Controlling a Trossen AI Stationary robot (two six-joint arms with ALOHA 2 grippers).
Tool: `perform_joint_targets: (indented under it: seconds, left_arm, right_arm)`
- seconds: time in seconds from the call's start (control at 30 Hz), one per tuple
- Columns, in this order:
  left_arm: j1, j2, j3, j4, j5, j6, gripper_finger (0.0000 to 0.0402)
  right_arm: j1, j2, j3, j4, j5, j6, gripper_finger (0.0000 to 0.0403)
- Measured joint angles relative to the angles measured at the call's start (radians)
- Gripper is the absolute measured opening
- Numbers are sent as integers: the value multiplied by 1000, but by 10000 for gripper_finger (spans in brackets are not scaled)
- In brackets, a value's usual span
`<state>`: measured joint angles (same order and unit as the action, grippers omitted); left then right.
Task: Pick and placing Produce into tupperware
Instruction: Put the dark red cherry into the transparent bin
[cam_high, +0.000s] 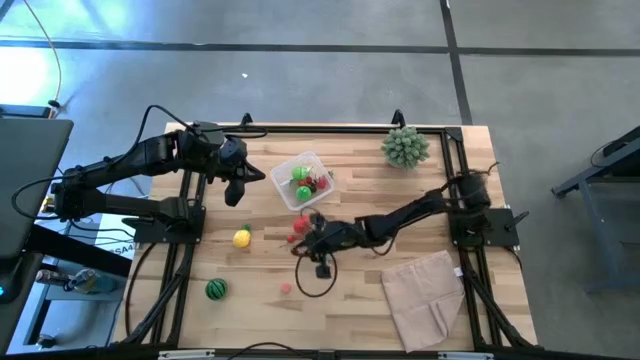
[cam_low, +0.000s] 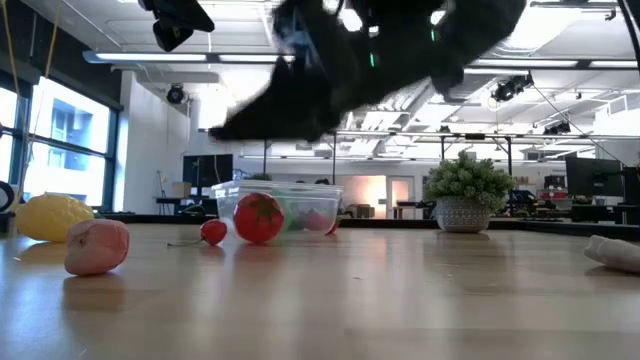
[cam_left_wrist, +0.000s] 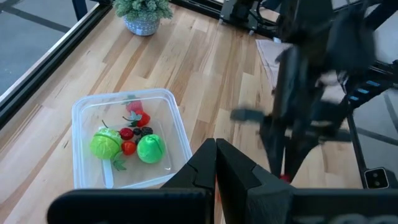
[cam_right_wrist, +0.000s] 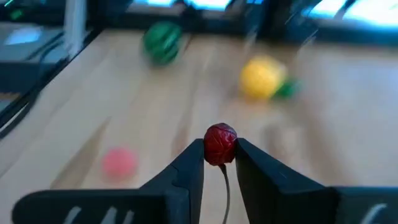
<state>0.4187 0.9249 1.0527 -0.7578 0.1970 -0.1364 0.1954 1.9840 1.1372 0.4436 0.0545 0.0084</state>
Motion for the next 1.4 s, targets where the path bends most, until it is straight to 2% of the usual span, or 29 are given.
perform_joint_targets:
  seconds: [0.17, 0.27, 0.4, 0.5, 0.63, 0.87, 0.97, 1.13, 1.27, 1.4]
  left_arm:
    - [0, 0, 0, 0, 0, 0, 1]
    - [0, 0, 0, 0, 0, 0, 1]
    - [0, 0, 0, 0, 0, 0, 1]
    - [0, 0, 0, 0, 0, 0, 1]
    - [0, 0, 0, 0, 0, 0, 1]
    - [0, 0, 0, 0, 0, 0, 1]
    - [0, 0, 0, 0, 0, 0, 1]
    - [0, 0, 0, 0, 0, 0, 1]
    - [0, 0, 0, 0, 0, 0, 1]
    - [0, 0, 0, 0, 0, 0, 1]
  right_arm:
    - [-49, -157, 1, 5, 117, -139, 67]
    - [-104, -243, 1, -13, 161, -168, 67]
    - [-205, -303, 3, -85, 164, -114, 67]
    - [-286, -307, 3, -192, 107, -25, 67]
    - [-371, -246, 74, -425, 28, 91, 67]
    - [-430, -74, 314, -786, -11, 119, 67]
    - [-439, 10, 418, -885, -26, 103, 67]
    - [-453, 121, 528, -998, -84, 103, 67]
    - [-461, 150, 544, -987, -131, 116, 67]
    - [-463, 152, 535, -969, -134, 116, 67]
